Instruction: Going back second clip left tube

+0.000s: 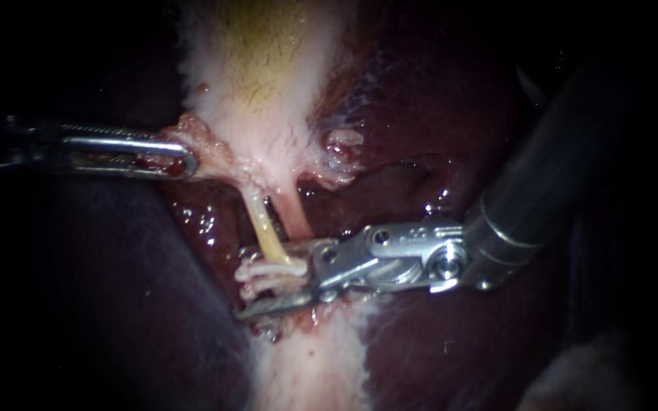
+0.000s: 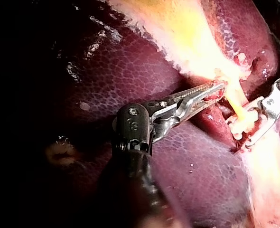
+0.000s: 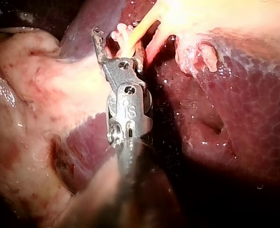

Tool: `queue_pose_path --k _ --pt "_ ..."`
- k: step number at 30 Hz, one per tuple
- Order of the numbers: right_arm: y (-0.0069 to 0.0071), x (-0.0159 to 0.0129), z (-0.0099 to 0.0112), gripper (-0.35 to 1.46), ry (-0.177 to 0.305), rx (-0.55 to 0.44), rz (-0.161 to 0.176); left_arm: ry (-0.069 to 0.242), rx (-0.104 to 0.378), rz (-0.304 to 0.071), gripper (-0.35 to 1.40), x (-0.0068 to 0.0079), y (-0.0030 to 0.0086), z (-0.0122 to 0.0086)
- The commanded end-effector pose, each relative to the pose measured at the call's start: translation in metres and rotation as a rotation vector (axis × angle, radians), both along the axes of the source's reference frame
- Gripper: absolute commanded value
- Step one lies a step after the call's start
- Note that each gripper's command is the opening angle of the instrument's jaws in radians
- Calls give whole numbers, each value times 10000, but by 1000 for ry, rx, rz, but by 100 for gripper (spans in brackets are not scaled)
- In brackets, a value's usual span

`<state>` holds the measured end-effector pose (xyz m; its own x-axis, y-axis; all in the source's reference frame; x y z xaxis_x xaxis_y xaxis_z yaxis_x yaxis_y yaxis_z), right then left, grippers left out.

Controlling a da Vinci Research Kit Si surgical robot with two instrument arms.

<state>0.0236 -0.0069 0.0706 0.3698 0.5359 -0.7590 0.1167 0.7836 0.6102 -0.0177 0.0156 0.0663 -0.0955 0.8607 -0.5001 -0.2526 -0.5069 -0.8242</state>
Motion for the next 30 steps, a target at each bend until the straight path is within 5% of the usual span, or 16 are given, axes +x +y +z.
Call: queue_pose_path --k 1,15,19,21,30 --pt "0 0 0 50 -1 0 1 0 0 0 -35 0 0 0" --pt "14 6 13 50 3 -20 0 0 0 0 -35 -1 0 0" --pt "25 -4 17 50 -6 -52 31 0 0 -1 -35 -1 0 0" --pt "30 -13 16 50 -16 -84 59 0 0 -1 -35 -1 0 0" --pt "46 -80 -12 50 17 -260 44 0 0 0 -35 0 -1 0"
